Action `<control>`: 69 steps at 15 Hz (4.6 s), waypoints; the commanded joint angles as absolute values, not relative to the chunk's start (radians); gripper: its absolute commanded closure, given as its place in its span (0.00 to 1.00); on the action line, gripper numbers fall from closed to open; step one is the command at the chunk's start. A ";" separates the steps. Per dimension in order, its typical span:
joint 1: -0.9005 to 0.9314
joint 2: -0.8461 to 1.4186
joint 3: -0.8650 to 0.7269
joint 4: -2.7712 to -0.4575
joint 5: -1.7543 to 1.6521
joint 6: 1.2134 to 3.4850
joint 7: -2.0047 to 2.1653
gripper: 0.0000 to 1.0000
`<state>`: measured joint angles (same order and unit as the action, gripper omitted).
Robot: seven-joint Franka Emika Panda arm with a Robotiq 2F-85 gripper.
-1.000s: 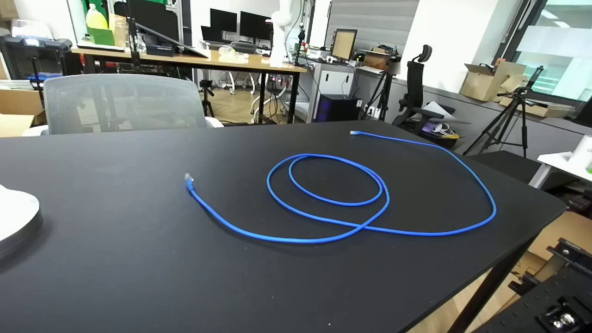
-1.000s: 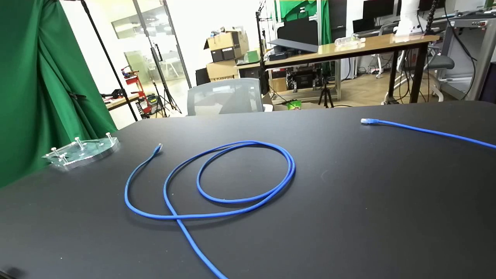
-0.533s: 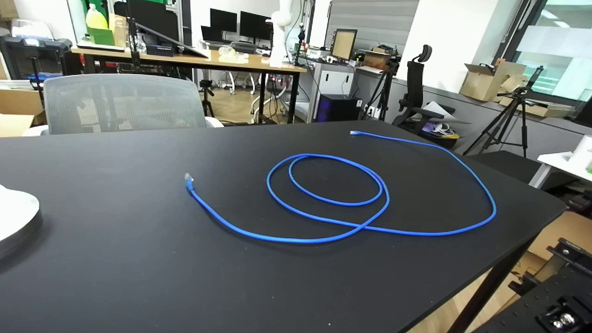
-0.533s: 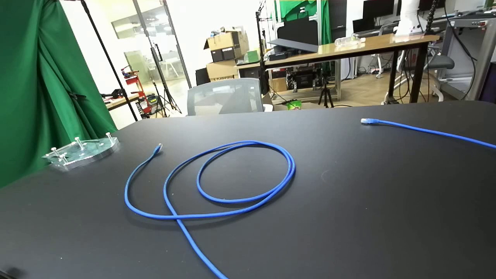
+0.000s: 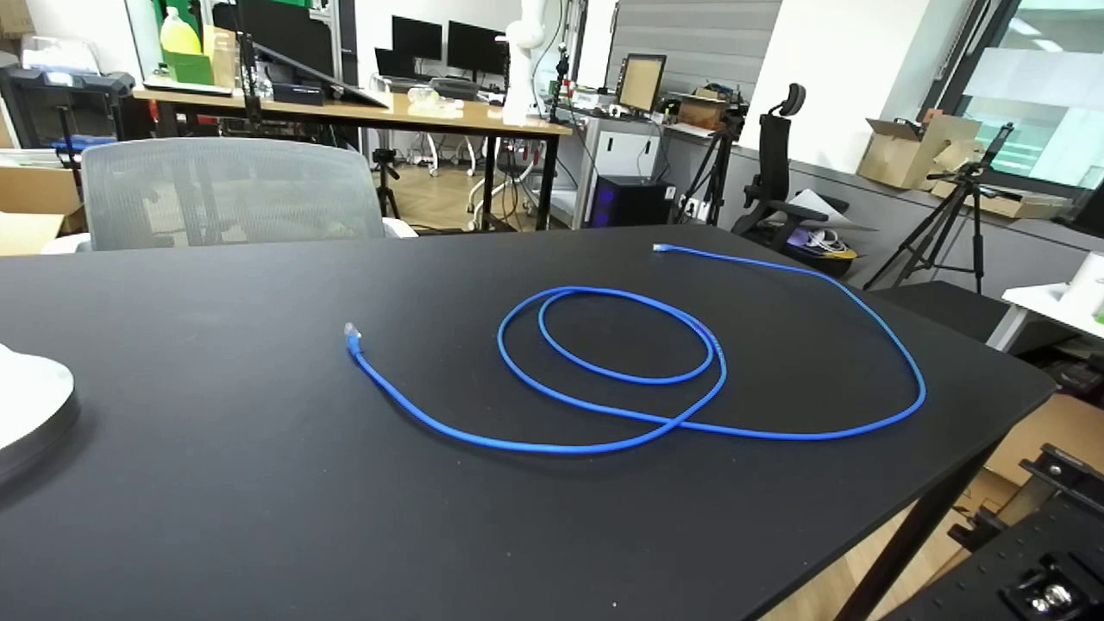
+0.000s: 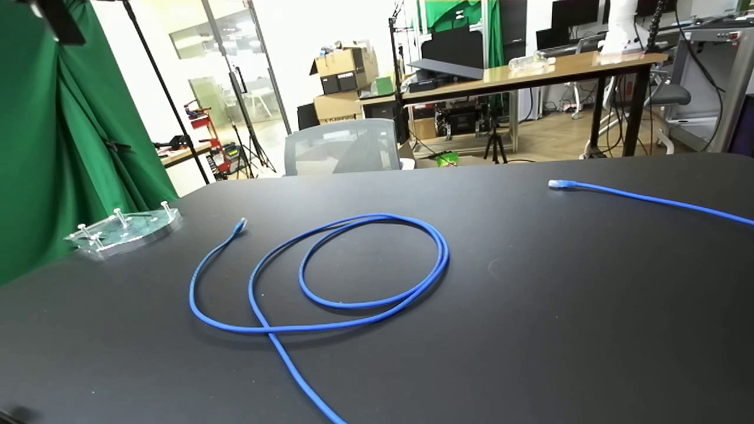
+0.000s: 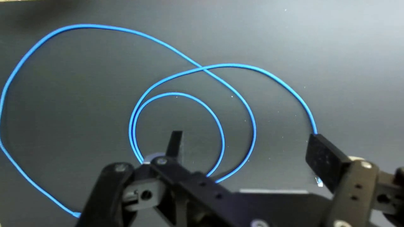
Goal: Use the blue cable on the table to make a smaller circle
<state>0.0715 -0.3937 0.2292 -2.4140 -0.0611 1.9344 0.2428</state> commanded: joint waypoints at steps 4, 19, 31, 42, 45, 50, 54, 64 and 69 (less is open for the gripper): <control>0.064 -0.219 0.042 -2.439 -0.018 2.204 -0.133 0.00; 0.053 -0.003 0.098 -2.464 -0.140 2.572 0.282 0.00; 0.136 0.186 0.080 -2.461 -0.131 2.669 0.291 0.00; 0.188 0.358 0.031 -2.390 -0.243 2.670 0.268 0.00; 0.215 0.418 0.027 -2.349 -0.250 2.700 0.231 0.00; 0.203 0.497 0.050 -2.288 -0.214 2.724 0.116 0.26; 0.192 0.521 0.060 -2.266 -0.191 2.741 0.054 0.54; 0.170 0.485 0.105 -2.266 -0.110 2.719 0.008 1.00; 0.169 0.409 0.098 -2.236 0.047 2.653 0.129 0.98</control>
<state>0.1741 0.4781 0.1046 -2.2508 -0.0014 2.7012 0.0391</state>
